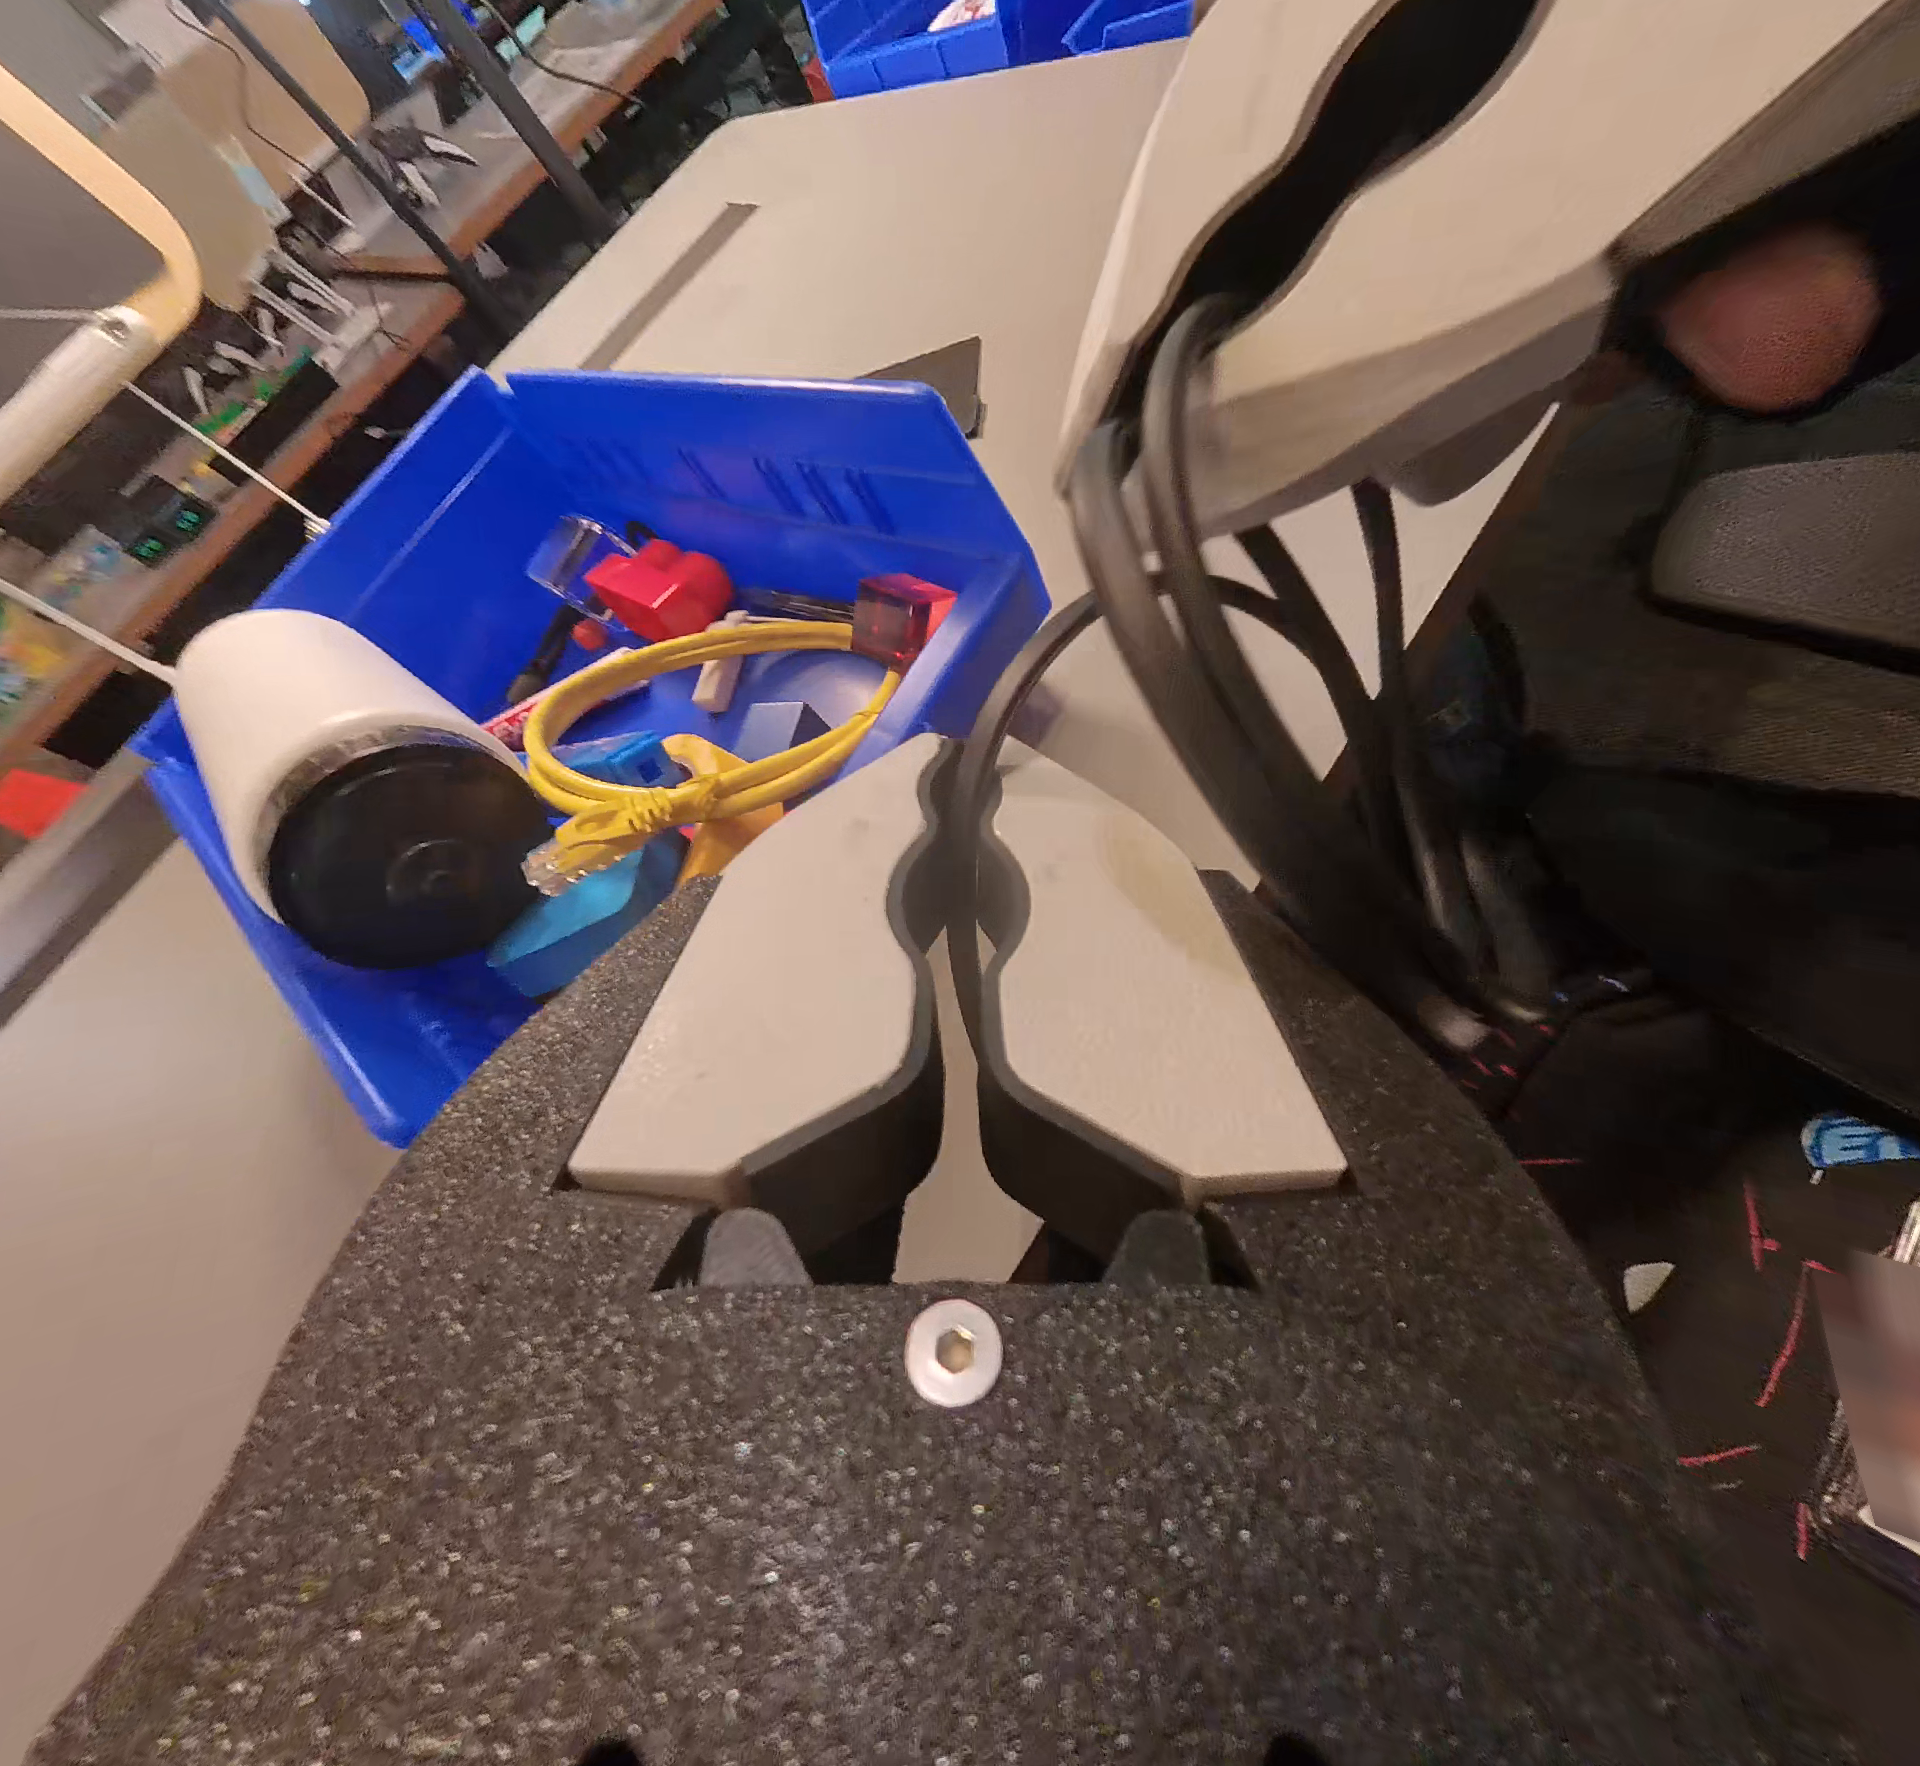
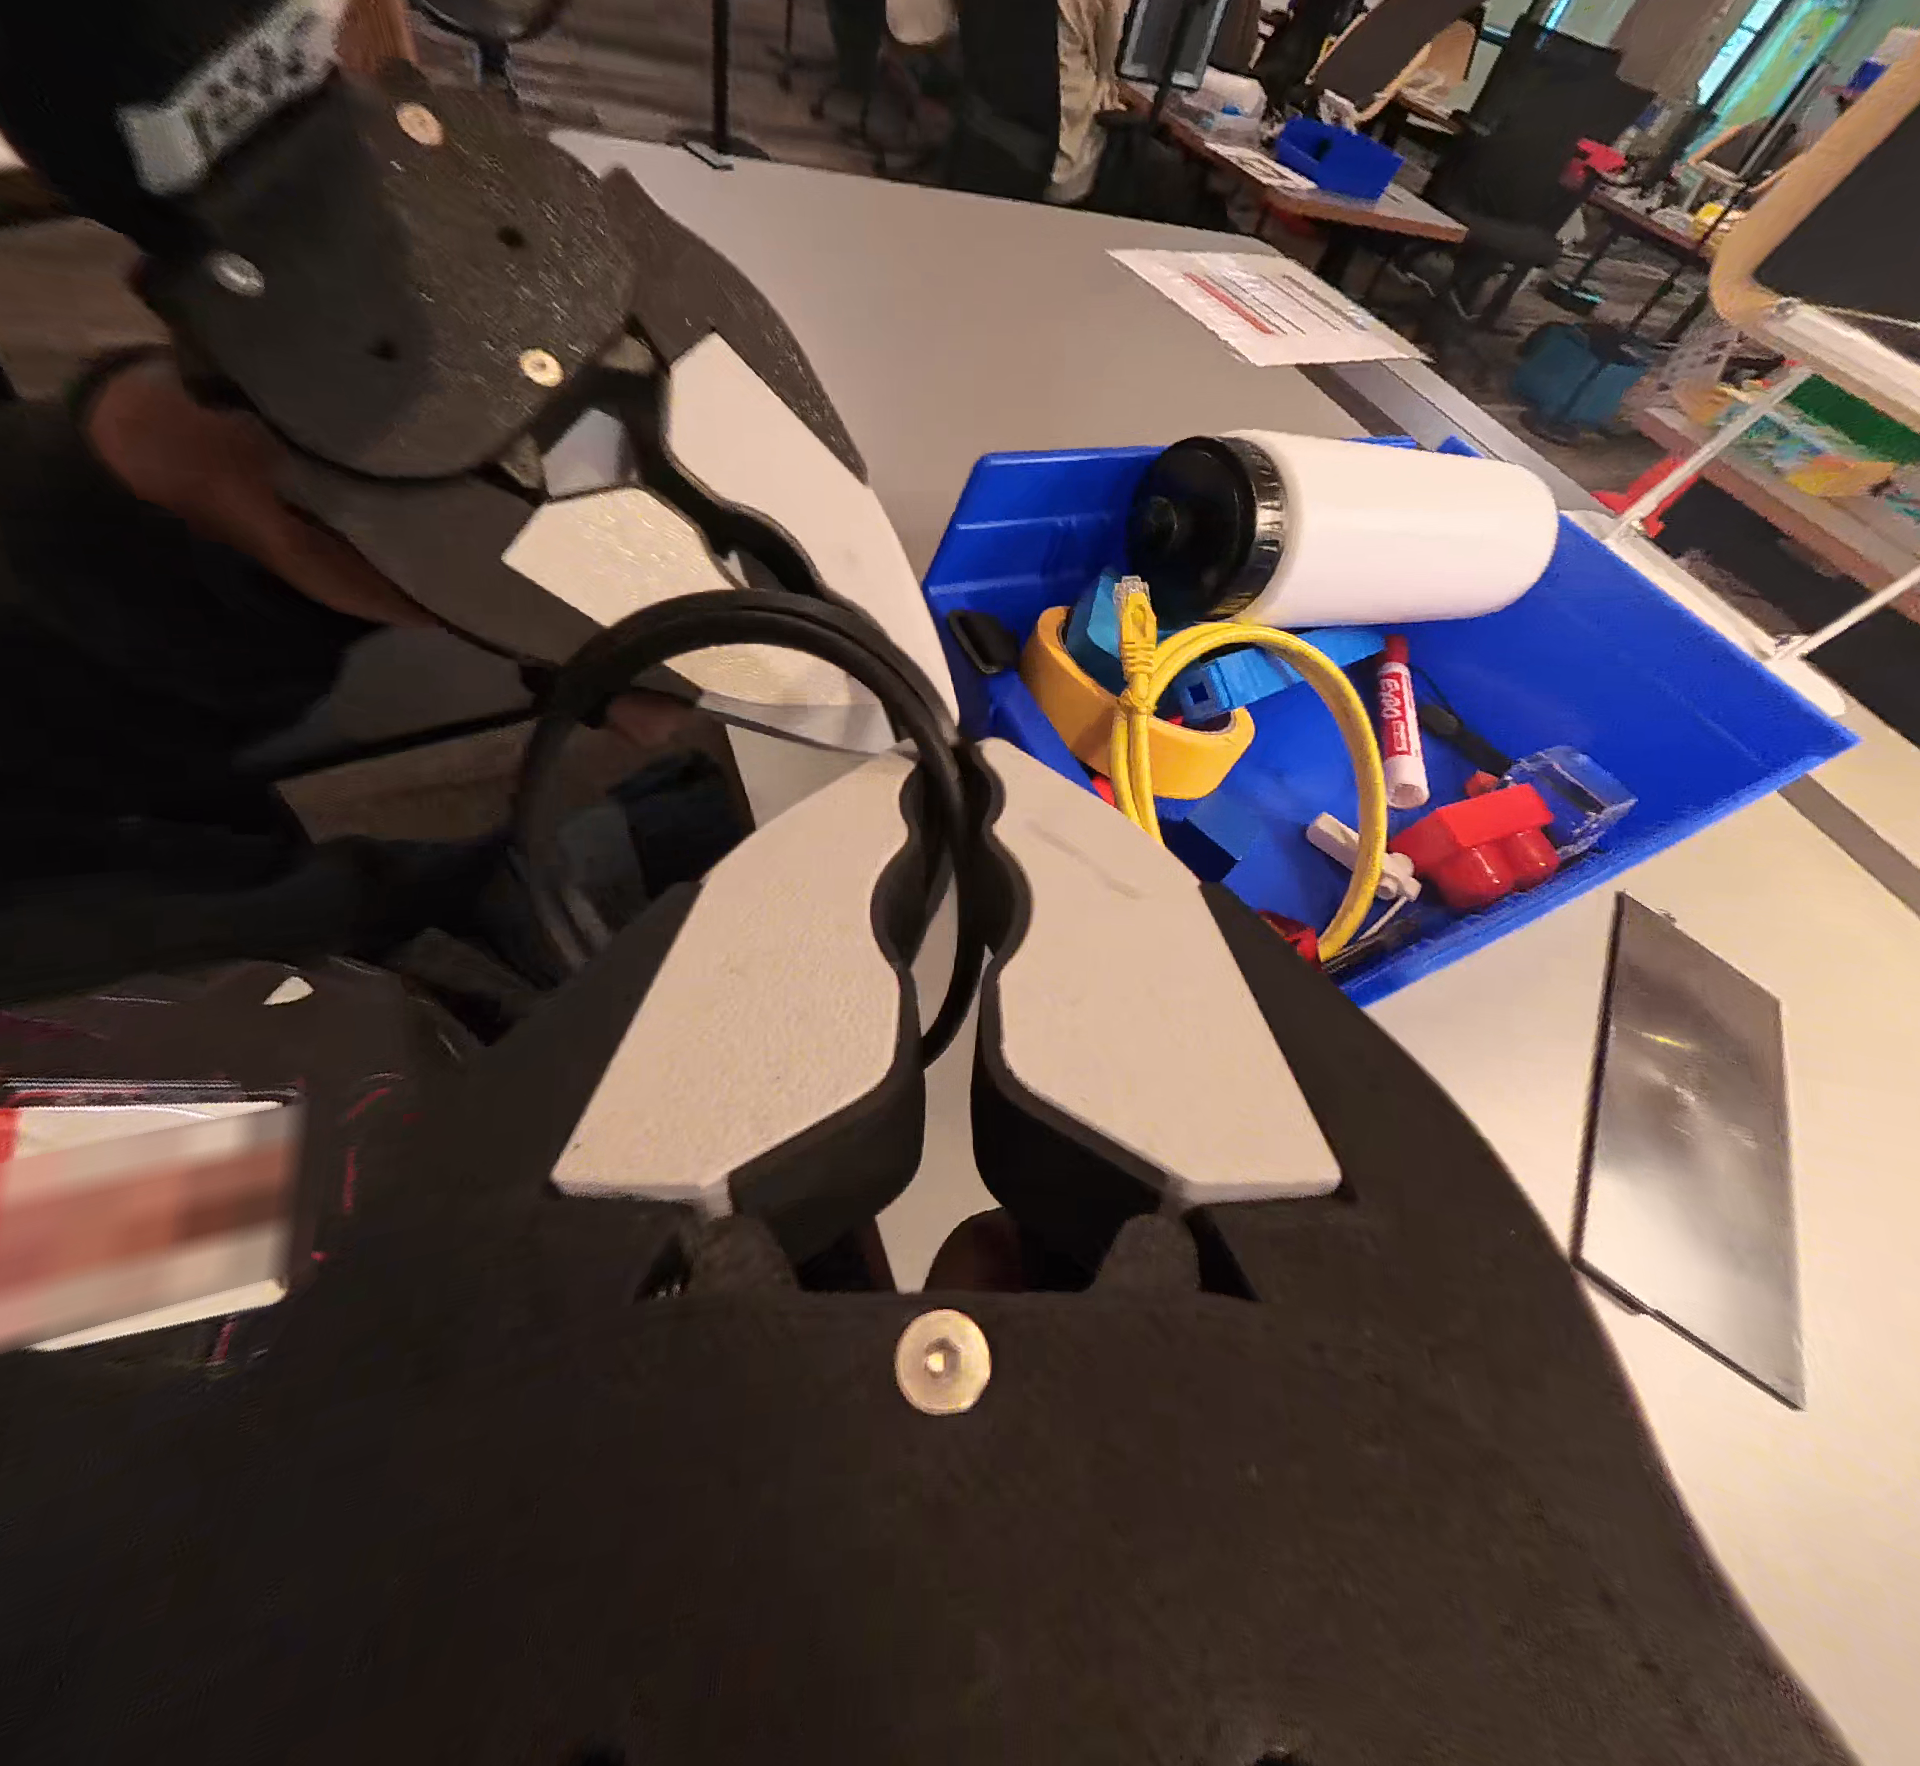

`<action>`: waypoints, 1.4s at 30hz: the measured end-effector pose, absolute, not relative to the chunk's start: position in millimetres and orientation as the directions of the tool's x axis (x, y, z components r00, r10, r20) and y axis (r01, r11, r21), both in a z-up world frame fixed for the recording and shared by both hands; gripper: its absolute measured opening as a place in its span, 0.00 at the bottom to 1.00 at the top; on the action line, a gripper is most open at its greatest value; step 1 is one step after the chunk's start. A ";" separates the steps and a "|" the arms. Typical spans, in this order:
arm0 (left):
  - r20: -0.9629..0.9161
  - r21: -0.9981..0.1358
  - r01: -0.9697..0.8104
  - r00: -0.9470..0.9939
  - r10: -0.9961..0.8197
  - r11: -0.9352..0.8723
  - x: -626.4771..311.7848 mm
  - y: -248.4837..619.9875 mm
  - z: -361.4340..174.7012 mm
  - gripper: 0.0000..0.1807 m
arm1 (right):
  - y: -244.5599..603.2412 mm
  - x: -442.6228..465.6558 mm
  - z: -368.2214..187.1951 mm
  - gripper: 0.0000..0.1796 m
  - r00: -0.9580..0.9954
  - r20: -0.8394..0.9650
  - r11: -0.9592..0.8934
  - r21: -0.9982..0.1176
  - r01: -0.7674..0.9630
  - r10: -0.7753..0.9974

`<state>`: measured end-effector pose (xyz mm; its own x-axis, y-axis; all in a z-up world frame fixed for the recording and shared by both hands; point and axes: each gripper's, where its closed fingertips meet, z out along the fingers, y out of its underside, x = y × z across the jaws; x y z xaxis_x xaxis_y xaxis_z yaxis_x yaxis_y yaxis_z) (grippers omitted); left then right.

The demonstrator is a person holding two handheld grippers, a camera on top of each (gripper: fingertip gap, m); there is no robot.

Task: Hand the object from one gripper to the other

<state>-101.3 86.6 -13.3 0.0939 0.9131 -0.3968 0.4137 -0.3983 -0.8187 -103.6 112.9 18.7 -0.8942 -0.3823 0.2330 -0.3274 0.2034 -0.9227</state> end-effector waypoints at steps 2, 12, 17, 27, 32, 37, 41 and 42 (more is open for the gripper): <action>-0.427 -0.809 0.404 0.092 0.899 -0.426 -99.9 89.3 -9.3 0.00 | 111.6 -101.5 16.1 0.01 -0.889 0.254 0.206 -0.914 -0.349 -0.382; -0.522 -0.780 0.401 0.008 0.853 -0.481 -98.5 81.3 1.5 0.00 | 115.9 -94.5 18.9 0.02 -0.866 0.299 0.173 -0.903 -0.392 -0.401; -0.489 -0.803 0.370 0.038 0.872 -0.467 -98.9 89.2 3.8 0.00 | 114.3 -93.7 16.3 0.02 -0.853 0.349 0.171 -0.882 -0.439 -0.388; -0.465 -0.819 0.364 0.034 0.885 -0.444 -97.6 91.7 5.9 0.00 | 112.5 -93.5 13.9 0.02 -0.836 0.423 0.185 -0.844 -0.504 -0.349; -0.475 -0.811 0.359 0.055 0.878 -0.461 -96.1 99.3 7.6 0.00 | 109.2 -96.4 14.3 0.02 -0.827 0.472 0.190 -0.821 -0.538 -0.305; -0.513 -0.787 0.353 0.081 0.855 -0.506 -95.0 103.4 7.2 0.00 | 108.3 -97.3 12.4 0.02 -0.818 0.493 0.195 -0.807 -0.557 -0.296; -0.530 -0.778 0.333 0.107 0.841 -0.532 -93.4 106.3 8.8 0.00 | 108.3 -99.6 13.8 0.03 -0.809 0.517 0.193 -0.795 -0.575 -0.280; -0.537 -0.775 0.325 0.114 0.836 -0.542 -92.9 107.3 9.6 0.00 | 108.2 -99.6 13.7 0.03 -0.806 0.521 0.192 -0.792 -0.579 -0.281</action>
